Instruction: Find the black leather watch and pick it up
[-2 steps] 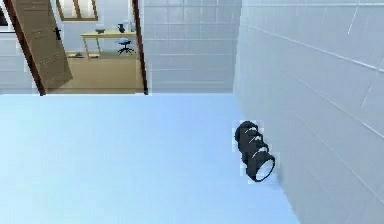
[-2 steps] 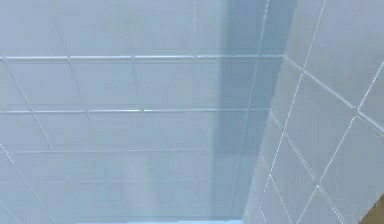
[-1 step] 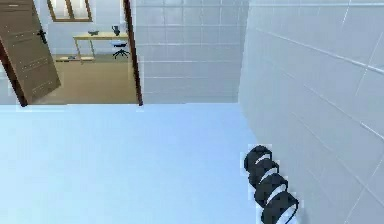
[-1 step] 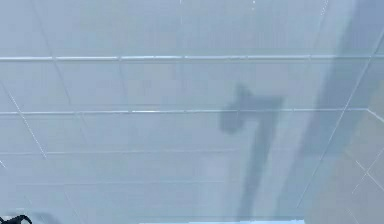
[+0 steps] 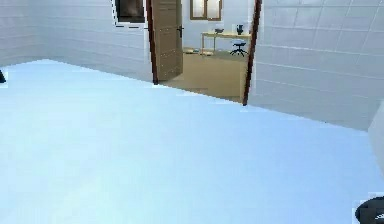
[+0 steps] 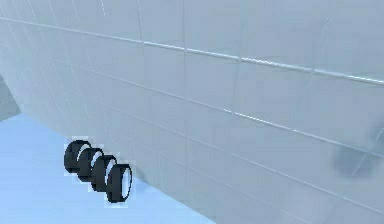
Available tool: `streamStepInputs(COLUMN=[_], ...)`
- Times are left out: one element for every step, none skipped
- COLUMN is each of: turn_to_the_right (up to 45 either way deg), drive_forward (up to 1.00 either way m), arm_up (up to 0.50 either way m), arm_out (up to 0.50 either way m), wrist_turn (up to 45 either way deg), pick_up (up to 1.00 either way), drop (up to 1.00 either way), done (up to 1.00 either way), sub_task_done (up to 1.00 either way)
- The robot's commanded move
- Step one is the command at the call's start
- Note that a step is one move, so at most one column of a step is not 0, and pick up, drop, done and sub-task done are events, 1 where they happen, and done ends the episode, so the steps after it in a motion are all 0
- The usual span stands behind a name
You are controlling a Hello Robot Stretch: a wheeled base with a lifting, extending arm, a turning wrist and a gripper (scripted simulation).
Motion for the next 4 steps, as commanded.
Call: streamStepInputs(turn_to_the_right=[-3.0,0.0,-45.0,0.0], drive_forward=[0.0,0.6,0.0,1.0], arm_up=[0.0,0.0,0.0,0.0], arm_out=[0.0,0.0,0.0,0.0], wrist_turn=[0.0,0.0,0.0,0.0], pick_up=[0.0,0.0,0.0,0.0], drop=[0.0,0.0,0.0,0.0], done=[0.0,0.0,0.0,0.0], sub_task_done=[0.0,0.0,0.0,0.0])
